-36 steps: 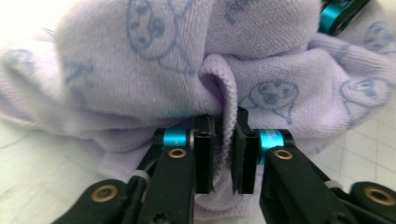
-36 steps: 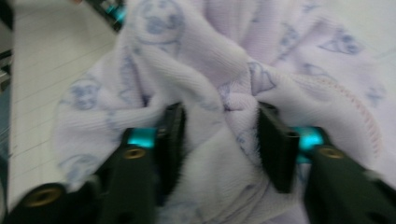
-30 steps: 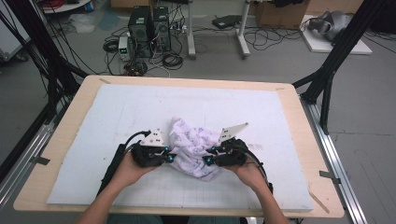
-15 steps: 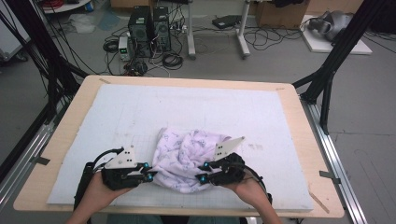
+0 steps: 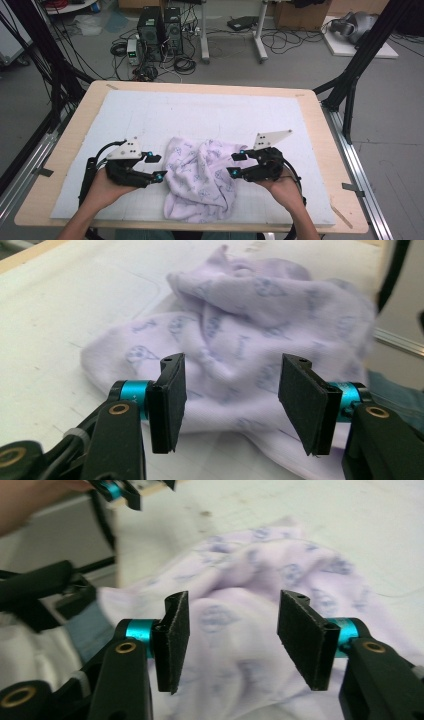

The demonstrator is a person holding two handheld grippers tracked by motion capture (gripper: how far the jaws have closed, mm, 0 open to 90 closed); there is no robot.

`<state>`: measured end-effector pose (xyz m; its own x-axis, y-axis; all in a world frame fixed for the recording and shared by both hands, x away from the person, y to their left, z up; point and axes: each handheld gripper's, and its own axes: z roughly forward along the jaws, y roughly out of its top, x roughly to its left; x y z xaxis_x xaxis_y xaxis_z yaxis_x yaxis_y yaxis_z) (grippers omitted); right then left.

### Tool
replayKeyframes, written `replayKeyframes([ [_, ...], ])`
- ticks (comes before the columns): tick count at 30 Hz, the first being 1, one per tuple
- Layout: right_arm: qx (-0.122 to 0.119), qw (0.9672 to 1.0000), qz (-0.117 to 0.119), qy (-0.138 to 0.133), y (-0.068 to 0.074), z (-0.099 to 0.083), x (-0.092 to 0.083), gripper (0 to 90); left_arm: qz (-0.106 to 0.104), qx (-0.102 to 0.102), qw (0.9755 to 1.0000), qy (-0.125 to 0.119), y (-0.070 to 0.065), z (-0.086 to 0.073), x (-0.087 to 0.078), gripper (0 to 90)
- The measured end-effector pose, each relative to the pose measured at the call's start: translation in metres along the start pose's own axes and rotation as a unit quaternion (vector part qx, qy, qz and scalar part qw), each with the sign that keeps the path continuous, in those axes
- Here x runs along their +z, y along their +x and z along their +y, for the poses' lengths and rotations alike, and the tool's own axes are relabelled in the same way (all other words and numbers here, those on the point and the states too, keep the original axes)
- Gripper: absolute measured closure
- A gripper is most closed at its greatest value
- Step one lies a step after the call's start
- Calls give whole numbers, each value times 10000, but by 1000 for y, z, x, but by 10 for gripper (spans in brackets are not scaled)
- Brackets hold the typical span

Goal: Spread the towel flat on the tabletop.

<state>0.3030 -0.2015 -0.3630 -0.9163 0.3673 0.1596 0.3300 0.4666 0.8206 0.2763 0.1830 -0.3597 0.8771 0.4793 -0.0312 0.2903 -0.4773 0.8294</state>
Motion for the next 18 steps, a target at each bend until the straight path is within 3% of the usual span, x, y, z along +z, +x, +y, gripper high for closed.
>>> replayKeyframes([
  [3, 7, 9997, -124, 212, -6, -1, 15, 426, 129, -30, 9997, 211, 11, 0, 24, 448],
  [4, 58, 9987, -144, 488, -10, -5, 31, 416, 206, 3, 9993, 317, 14, -1, 32, 446],
  [6, 39, 9983, -168, 564, -11, -7, 38, 421, 281, 15, 9985, 468, 18, -3, 48, 448],
  [7, 88, 9976, -134, 675, -12, -13, 49, 464, 344, 43, 9977, 581, 21, -4, 55, 466],
  [10, -82, 9962, -22, 862, -9, -23, 60, 677, 147, -95, 9957, 908, 29, -13, 73, 528],
  [11, -82, 9962, -22, 862, -9, -23, 60, 677, 102, -131, 9944, 1048, 30, -16, 79, 528],
  [12, -130, 9955, 5, 941, -6, -26, 62, 748, 13, -190, 9936, 1112, 31, -19, 82, 562],
  [14, -199, 9945, 26, 1031, -1, -30, 62, 801, -50, -191, 9930, 1162, 30, -24, 86, 722],
  [16, -221, 9949, 41, 979, 4, -33, 55, 820, 4, -116, 9940, 1084, 26, -25, 83, 804],
  [18, -184, 9956, 54, 919, 7, -37, 47, 828, -19, -87, 9942, 1068, 25, -27, 79, 825],
])
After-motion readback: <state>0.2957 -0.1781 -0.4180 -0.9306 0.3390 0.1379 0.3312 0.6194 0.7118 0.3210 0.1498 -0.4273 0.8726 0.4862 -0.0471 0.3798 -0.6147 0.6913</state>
